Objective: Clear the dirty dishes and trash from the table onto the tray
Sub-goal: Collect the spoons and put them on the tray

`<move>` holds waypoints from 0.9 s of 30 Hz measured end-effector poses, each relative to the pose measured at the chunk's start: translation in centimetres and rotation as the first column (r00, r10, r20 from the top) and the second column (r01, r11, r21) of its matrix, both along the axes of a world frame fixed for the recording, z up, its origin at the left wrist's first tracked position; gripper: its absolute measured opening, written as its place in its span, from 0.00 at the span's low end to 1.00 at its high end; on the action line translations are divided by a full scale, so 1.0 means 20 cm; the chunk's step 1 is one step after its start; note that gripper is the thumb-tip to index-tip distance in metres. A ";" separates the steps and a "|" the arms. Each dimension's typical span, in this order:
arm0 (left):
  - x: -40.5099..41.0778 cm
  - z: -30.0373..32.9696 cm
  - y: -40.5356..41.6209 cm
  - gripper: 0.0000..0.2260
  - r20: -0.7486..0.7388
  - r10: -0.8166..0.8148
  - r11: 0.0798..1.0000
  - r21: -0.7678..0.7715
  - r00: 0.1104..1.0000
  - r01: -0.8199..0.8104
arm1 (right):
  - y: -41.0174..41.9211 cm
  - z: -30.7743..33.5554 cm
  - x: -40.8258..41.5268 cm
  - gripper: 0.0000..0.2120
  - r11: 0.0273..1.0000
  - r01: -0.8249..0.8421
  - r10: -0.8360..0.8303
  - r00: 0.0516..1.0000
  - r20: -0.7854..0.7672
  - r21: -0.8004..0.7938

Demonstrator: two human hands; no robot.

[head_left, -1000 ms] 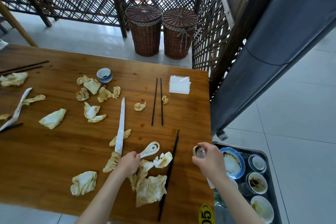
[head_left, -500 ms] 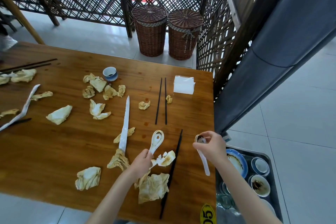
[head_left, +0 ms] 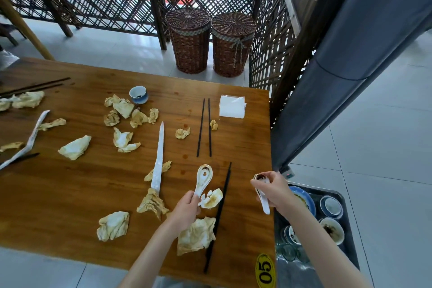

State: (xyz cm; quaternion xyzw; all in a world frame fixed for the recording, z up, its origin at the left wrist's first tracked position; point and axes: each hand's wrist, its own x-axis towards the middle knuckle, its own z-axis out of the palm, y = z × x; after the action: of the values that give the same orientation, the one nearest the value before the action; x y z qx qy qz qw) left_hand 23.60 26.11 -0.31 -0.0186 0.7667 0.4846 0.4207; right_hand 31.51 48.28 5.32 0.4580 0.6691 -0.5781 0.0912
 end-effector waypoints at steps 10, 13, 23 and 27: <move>0.04 0.05 0.02 0.11 0.003 -0.112 0.993 0.040 0.994 0.111 | -0.05 0.04 0.22 0.21 0.956 0.261 -0.278 0.952 -0.128 -0.133; 0.04 0.05 0.03 0.11 -0.017 -0.166 0.985 0.041 0.986 0.166 | -0.07 0.04 0.31 0.25 0.919 0.369 -0.385 0.917 -0.107 -0.137; 0.32 0.08 0.28 0.12 -0.055 -0.357 0.931 0.059 0.933 0.360 | -0.04 -0.04 0.76 0.12 0.738 0.672 -0.674 0.739 -0.011 -0.052; 0.51 0.09 0.43 0.11 -0.028 -0.377 0.920 0.107 0.926 0.378 | 0.06 -0.09 0.97 0.10 0.693 0.721 -0.721 0.693 0.007 -0.004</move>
State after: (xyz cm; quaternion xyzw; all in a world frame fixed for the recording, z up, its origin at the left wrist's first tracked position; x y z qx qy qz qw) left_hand 33.88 34.79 1.50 0.1542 0.7293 0.4363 0.5039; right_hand 50.91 49.45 3.57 0.6847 0.4342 -0.5685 -0.1392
